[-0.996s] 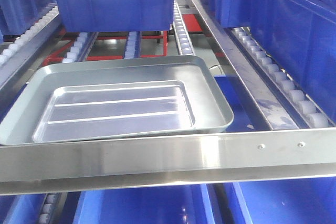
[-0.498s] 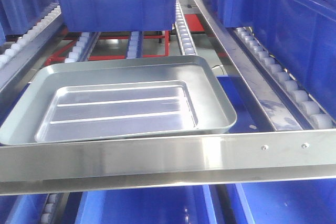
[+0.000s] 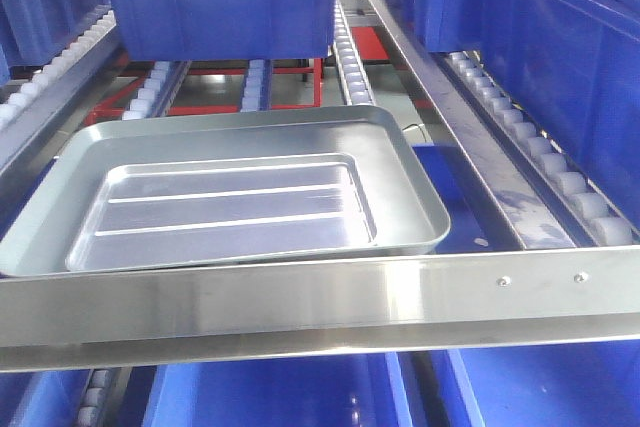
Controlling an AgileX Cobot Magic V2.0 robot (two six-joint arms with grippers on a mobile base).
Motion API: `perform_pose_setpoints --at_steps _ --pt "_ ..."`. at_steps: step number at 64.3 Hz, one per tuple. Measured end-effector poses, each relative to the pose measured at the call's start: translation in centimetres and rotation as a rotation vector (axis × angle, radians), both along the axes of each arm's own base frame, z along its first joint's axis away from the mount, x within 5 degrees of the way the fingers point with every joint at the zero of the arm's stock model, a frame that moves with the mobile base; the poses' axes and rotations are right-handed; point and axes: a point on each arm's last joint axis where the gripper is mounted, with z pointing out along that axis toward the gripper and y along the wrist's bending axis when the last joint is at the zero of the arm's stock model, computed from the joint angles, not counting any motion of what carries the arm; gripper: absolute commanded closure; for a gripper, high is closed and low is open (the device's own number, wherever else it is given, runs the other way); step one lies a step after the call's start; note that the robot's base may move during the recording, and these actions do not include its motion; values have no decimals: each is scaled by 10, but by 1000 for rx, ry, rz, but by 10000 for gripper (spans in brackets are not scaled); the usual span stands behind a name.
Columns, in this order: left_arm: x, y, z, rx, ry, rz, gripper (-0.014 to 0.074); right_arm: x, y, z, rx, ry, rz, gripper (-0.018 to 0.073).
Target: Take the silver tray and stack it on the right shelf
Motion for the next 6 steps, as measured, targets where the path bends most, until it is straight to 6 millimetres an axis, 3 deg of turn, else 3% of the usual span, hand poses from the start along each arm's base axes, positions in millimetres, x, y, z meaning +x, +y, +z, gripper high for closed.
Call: perform_pose_setpoints --at_steps 6 --pt "0 0 0 0 0 0 675 0 0 0 0 0 0 510"
